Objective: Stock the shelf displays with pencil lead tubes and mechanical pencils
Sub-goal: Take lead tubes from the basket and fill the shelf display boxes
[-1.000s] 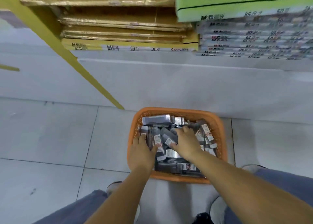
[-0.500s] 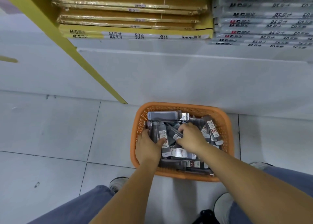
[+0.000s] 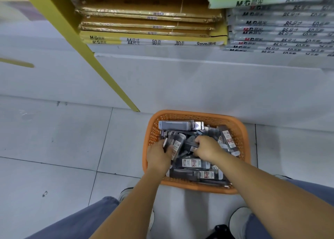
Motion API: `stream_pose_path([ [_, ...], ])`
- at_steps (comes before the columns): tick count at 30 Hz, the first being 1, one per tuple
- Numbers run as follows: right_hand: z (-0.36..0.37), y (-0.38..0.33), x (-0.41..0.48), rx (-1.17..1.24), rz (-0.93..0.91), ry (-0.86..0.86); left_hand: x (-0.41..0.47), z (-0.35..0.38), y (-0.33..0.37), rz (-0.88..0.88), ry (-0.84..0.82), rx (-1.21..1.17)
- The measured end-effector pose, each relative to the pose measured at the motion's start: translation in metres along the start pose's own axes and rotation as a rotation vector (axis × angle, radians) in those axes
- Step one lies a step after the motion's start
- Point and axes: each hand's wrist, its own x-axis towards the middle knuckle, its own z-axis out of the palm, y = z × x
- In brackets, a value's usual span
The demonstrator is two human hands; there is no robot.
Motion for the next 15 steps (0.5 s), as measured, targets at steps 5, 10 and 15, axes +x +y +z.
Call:
stream_pose_path([
  [5,-0.001,0.006,-0.013,0.166,-0.018,0.069,-0.011,-0.024,0.005,0.009,0.035,-0.119],
  [10,-0.046,-0.003,-0.049,0.562,-0.081,0.162,-0.029,-0.057,0.024,-0.021,0.011,-0.453],
  [15,-0.100,-0.034,-0.109,0.820,-0.256,0.191,-0.064,-0.080,0.074,-0.024,-0.217,-0.866],
])
